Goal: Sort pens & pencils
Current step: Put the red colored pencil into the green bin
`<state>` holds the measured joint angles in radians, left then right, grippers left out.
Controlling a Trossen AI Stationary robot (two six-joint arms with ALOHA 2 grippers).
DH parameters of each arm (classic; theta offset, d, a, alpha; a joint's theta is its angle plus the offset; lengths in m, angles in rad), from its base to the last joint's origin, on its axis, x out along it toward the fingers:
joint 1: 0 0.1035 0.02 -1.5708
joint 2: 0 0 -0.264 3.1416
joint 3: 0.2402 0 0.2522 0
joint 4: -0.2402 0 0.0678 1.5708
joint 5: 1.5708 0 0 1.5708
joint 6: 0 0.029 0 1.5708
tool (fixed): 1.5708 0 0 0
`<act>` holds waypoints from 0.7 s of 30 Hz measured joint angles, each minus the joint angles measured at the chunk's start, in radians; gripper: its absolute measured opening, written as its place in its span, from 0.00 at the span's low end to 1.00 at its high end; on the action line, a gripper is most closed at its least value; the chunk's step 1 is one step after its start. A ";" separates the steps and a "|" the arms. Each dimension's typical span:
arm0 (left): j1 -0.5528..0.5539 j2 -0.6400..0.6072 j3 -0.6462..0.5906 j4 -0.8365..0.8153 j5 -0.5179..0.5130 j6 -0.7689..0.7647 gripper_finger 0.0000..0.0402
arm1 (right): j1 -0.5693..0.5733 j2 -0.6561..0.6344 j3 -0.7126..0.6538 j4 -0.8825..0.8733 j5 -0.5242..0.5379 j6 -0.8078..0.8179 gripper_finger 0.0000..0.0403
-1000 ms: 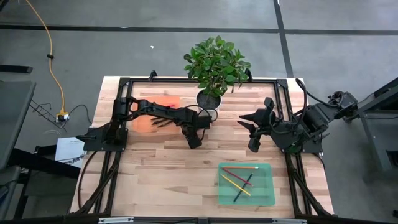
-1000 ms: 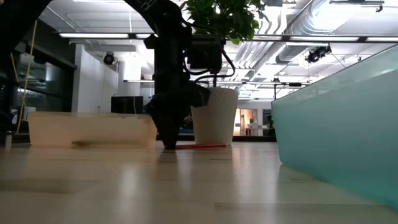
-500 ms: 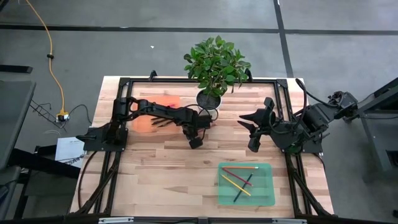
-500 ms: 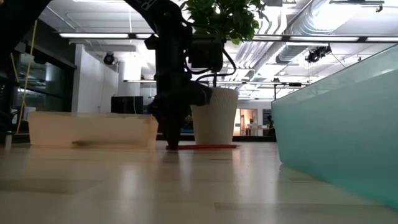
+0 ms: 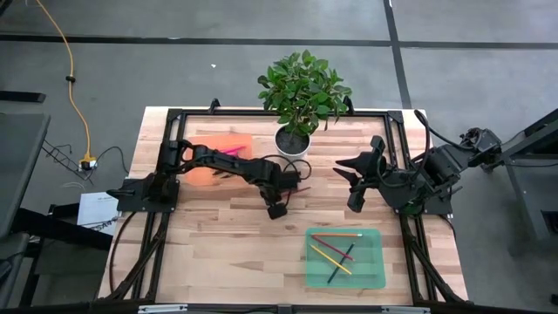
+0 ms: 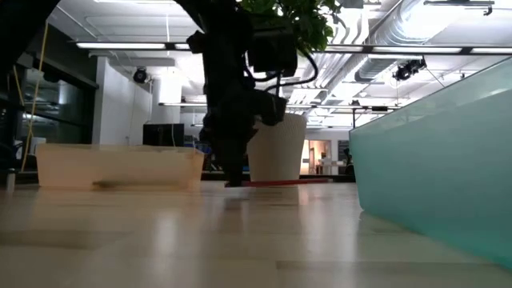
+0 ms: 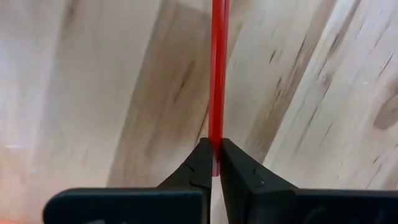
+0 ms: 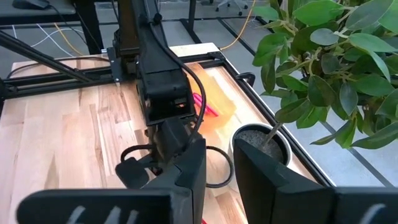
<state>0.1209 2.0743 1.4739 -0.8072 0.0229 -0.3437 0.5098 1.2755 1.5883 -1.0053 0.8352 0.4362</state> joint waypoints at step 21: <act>-0.042 -0.007 0.395 -0.239 -0.144 0.185 0.03 | 0.009 -0.032 0.000 0.023 0.000 0.017 0.18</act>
<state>0.0786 2.0670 1.8688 -1.0467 -0.1214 -0.1586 0.5191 1.2433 1.5883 -0.9820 0.8356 0.4536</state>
